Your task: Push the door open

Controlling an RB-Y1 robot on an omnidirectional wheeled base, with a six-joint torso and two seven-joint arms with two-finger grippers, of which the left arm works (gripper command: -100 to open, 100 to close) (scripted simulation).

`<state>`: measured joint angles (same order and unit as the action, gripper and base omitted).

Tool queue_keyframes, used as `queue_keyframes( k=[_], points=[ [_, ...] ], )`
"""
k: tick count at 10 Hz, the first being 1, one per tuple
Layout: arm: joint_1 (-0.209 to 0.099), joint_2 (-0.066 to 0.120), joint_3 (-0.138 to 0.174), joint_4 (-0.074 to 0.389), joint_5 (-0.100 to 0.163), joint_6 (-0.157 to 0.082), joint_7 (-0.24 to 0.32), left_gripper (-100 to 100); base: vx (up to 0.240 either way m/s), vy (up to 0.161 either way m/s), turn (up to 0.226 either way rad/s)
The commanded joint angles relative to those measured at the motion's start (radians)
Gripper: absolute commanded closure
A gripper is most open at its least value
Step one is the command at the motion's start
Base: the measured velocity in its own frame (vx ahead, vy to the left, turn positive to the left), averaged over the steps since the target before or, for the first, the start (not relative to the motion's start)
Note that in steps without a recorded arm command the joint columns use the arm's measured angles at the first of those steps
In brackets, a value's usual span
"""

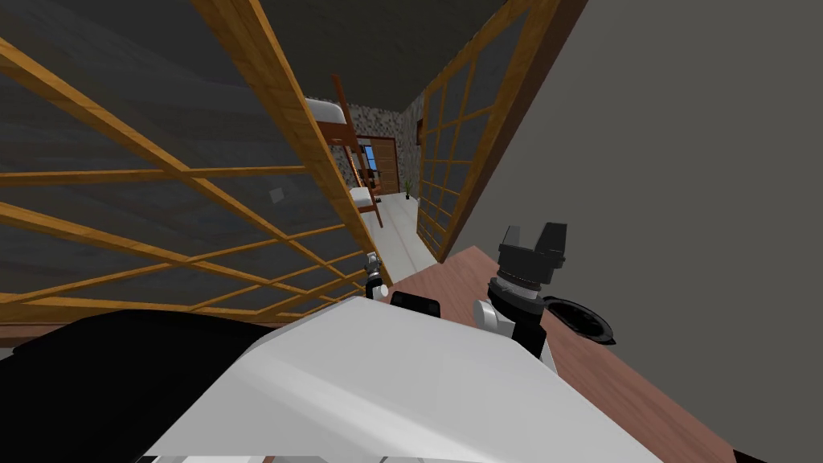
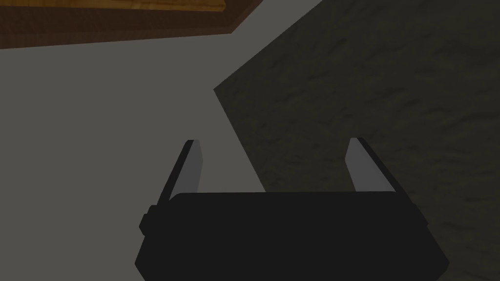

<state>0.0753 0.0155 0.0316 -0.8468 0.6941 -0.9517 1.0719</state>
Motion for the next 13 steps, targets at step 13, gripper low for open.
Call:
queue_keyframes(
  k=[13],
  points=[
    [-0.042,0.043,0.087,0.038,-0.019,0.006,0.005,100,0.122,0.028,0.073]
  ],
)
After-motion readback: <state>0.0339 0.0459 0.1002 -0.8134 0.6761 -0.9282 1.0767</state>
